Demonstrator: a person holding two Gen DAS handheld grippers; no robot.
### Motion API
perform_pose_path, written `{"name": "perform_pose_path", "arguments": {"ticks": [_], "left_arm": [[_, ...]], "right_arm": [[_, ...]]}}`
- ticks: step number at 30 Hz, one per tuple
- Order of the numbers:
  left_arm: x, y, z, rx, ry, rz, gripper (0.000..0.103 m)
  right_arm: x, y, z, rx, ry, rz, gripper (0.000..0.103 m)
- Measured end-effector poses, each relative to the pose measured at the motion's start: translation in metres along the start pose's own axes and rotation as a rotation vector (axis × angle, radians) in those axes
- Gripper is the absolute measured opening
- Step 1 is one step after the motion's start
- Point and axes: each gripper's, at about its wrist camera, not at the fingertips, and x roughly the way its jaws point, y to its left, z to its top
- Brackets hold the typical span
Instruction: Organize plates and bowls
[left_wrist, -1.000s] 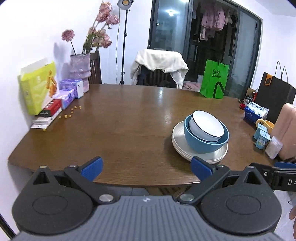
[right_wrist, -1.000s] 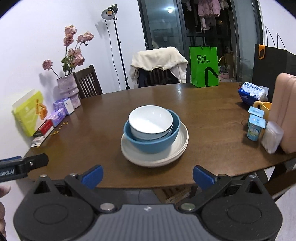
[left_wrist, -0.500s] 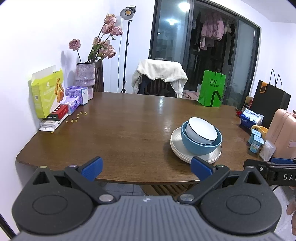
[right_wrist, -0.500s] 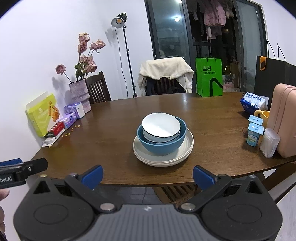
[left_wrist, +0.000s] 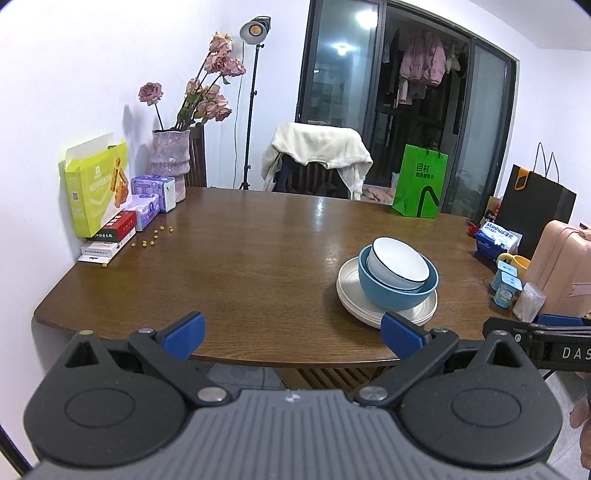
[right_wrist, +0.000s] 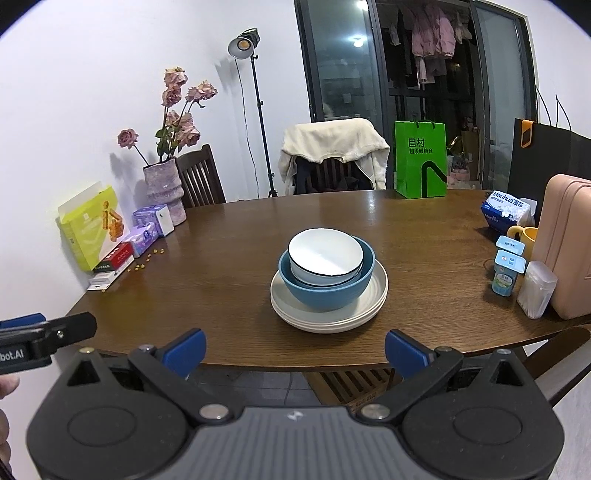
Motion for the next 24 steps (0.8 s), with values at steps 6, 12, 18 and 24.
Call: {"name": "perform_pose_path", "arguments": {"ticks": [6, 12, 18, 24], "left_arm": [[-0.003, 0.0, 0.0, 0.0, -0.004, -0.001, 0.103], [-0.003, 0.0, 0.0, 0.0, -0.004, -0.001, 0.103], [-0.008, 0.001, 0.0, -0.001, -0.011, -0.001, 0.103], [-0.014, 0.004, 0.0, -0.006, -0.02, -0.002, 0.103]], "right_arm": [[-0.002, 0.001, 0.0, 0.0, 0.0, 0.001, 0.103], [-0.002, 0.001, -0.001, -0.001, 0.0, 0.001, 0.103], [-0.006, 0.003, -0.001, -0.003, -0.004, 0.004, 0.103], [-0.007, 0.005, -0.002, -0.005, -0.004, 0.004, 0.103]]}}
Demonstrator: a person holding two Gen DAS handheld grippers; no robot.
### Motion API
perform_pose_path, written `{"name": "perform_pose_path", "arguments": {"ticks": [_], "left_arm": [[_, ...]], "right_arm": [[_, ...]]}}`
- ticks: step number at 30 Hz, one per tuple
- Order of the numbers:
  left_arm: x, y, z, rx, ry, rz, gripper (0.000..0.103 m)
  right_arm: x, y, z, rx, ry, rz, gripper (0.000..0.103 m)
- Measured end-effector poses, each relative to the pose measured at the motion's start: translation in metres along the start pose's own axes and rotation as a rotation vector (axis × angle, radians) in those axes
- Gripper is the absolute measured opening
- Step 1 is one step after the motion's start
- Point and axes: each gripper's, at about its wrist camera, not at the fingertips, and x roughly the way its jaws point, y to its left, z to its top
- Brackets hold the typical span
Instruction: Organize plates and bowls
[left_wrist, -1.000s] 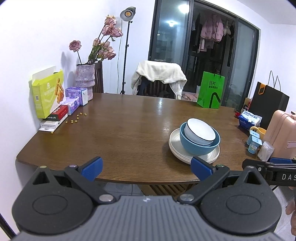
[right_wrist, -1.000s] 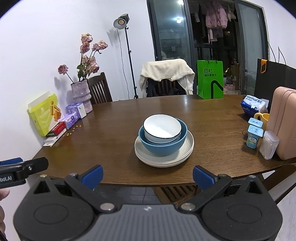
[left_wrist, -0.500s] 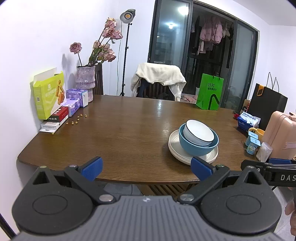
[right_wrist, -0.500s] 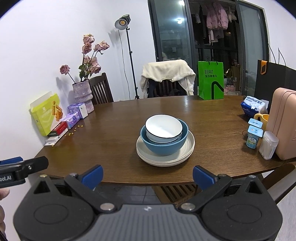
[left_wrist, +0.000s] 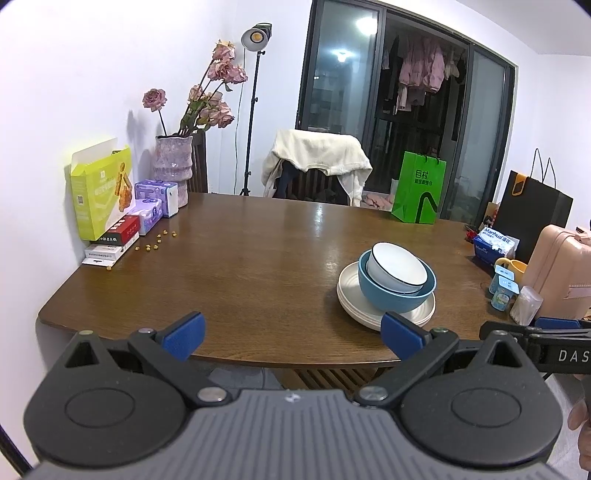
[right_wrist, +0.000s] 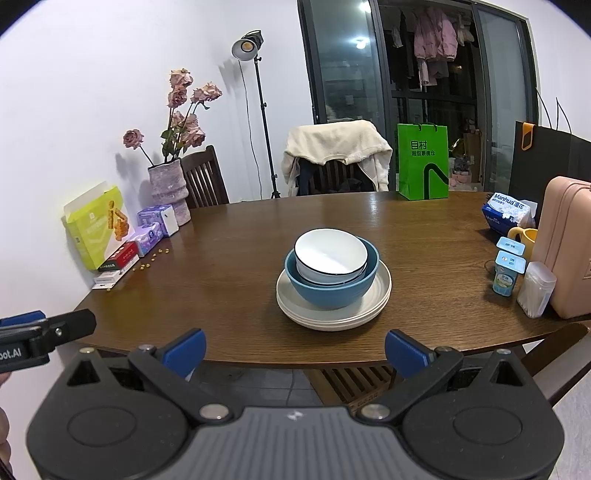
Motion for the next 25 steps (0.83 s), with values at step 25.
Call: {"name": "perform_pose_path", "arguments": {"ticks": [25], "left_arm": [[-0.0014, 0.0052, -0.0023, 0.005, 0.002, -0.02, 0.103]], "right_arm": [[-0.0014, 0.0095, 0.0014, -0.016, 0.009, 0.006, 0.103]]}}
